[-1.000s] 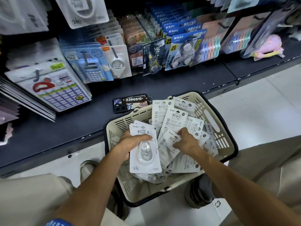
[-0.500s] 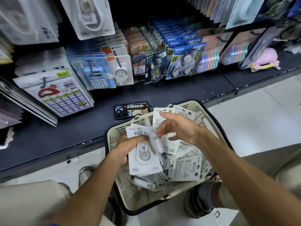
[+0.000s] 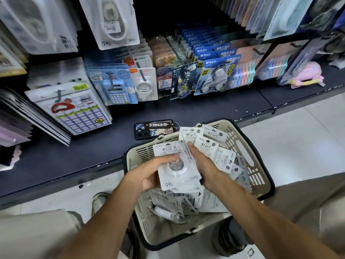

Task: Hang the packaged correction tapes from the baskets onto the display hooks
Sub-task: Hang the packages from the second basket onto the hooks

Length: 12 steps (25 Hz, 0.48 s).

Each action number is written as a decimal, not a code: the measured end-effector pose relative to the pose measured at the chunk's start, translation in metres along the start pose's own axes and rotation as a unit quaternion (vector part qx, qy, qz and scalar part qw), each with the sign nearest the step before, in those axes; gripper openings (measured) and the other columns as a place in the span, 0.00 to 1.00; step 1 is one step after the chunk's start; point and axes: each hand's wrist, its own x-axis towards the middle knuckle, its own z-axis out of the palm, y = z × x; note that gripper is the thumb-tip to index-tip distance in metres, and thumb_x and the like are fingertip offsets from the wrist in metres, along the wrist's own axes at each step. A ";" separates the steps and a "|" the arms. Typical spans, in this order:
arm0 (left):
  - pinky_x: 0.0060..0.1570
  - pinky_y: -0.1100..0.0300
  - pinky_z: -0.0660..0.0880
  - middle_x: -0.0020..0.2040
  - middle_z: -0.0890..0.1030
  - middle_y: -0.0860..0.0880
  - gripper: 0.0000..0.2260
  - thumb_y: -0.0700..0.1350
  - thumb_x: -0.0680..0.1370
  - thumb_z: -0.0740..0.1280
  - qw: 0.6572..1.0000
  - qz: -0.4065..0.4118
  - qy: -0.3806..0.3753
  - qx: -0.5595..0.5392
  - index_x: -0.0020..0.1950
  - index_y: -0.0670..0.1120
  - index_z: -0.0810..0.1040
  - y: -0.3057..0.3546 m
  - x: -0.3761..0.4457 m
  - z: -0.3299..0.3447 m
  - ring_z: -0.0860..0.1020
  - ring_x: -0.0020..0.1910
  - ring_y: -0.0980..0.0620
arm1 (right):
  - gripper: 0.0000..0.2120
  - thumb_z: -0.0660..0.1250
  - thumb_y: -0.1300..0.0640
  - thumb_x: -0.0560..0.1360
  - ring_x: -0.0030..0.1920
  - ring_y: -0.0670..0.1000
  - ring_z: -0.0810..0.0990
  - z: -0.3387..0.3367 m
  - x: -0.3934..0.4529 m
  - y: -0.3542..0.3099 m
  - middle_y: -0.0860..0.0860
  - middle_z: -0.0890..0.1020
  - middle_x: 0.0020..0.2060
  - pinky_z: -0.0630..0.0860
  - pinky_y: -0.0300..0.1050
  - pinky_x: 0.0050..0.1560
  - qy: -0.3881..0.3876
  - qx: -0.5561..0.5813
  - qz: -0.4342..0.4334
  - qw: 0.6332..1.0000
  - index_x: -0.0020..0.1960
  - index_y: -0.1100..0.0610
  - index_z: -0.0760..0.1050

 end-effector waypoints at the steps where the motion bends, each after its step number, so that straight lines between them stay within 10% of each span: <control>1: 0.69 0.33 0.72 0.63 0.84 0.40 0.51 0.60 0.47 0.88 1.000 0.001 -0.010 0.000 0.68 0.46 0.80 0.003 0.000 0.002 0.80 0.66 0.39 | 0.34 0.69 0.28 0.68 0.51 0.58 0.87 0.003 -0.001 -0.002 0.53 0.88 0.49 0.80 0.59 0.60 0.034 0.019 -0.003 0.999 0.60 0.53 0.82; 8: 0.39 0.52 0.84 0.50 0.88 0.42 0.17 0.47 0.59 0.84 0.990 0.060 -0.046 -0.122 0.46 0.46 0.90 0.034 -0.027 0.008 0.88 0.45 0.45 | 0.27 0.72 0.47 0.75 0.65 0.59 0.80 -0.022 -0.027 -0.040 0.60 0.81 0.64 0.73 0.58 0.70 -0.110 0.139 -0.098 0.979 0.67 0.63 0.77; 12: 0.38 0.53 0.84 0.48 0.88 0.41 0.23 0.37 0.61 0.81 0.982 0.176 0.011 -0.068 0.55 0.43 0.85 0.088 -0.085 0.010 0.88 0.41 0.45 | 0.27 0.72 0.57 0.72 0.50 0.56 0.86 -0.022 -0.057 -0.096 0.60 0.84 0.57 0.84 0.53 0.50 -0.110 0.126 -0.193 0.967 0.69 0.63 0.74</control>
